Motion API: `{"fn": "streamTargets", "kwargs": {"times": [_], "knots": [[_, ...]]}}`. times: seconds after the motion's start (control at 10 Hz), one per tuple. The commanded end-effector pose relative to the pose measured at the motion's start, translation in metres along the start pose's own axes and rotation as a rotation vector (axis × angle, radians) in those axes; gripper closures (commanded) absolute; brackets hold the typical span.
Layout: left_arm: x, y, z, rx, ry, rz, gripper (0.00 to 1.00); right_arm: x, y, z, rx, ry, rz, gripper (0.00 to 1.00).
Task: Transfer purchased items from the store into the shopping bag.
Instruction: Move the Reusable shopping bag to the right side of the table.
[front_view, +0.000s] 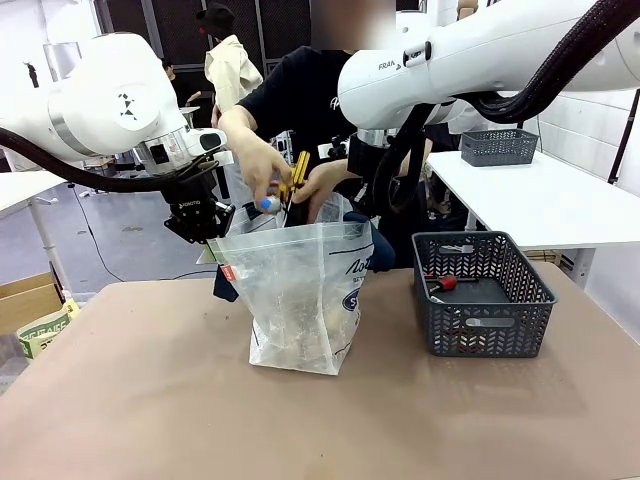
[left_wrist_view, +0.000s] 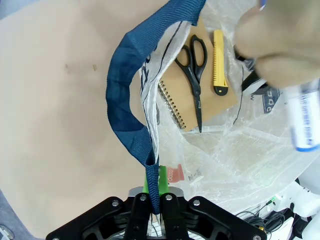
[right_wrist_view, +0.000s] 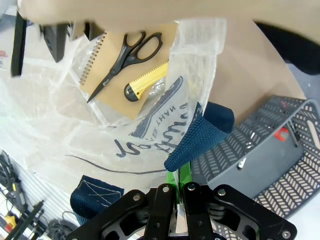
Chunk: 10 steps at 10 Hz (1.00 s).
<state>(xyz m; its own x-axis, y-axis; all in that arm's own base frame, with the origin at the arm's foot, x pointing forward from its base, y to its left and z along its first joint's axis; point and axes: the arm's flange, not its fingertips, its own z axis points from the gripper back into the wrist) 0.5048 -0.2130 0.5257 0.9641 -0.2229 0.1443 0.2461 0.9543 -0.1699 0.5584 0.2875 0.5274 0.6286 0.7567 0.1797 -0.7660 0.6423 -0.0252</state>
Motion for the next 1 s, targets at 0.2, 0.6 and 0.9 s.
{"fn": "streamTargets", "kwargs": {"times": [0.2, 0.6, 0.9], "knots": [[0.0002, 0.0013, 0.0, 0.0, -0.001, 0.004, 1.0, -0.0015, -0.0013, -0.0021, 0.0, 0.005, -0.002, 1.0], [0.0002, 0.0013, 0.0, 0.0, -0.001, 0.004, 1.0, -0.0015, -0.0013, -0.0021, 0.0, 0.005, -0.002, 1.0], [0.0002, 0.0013, 0.0, 0.0, -0.001, 0.004, 1.0, -0.0015, -0.0013, -0.0021, 0.0, 0.005, -0.002, 1.0]]}}
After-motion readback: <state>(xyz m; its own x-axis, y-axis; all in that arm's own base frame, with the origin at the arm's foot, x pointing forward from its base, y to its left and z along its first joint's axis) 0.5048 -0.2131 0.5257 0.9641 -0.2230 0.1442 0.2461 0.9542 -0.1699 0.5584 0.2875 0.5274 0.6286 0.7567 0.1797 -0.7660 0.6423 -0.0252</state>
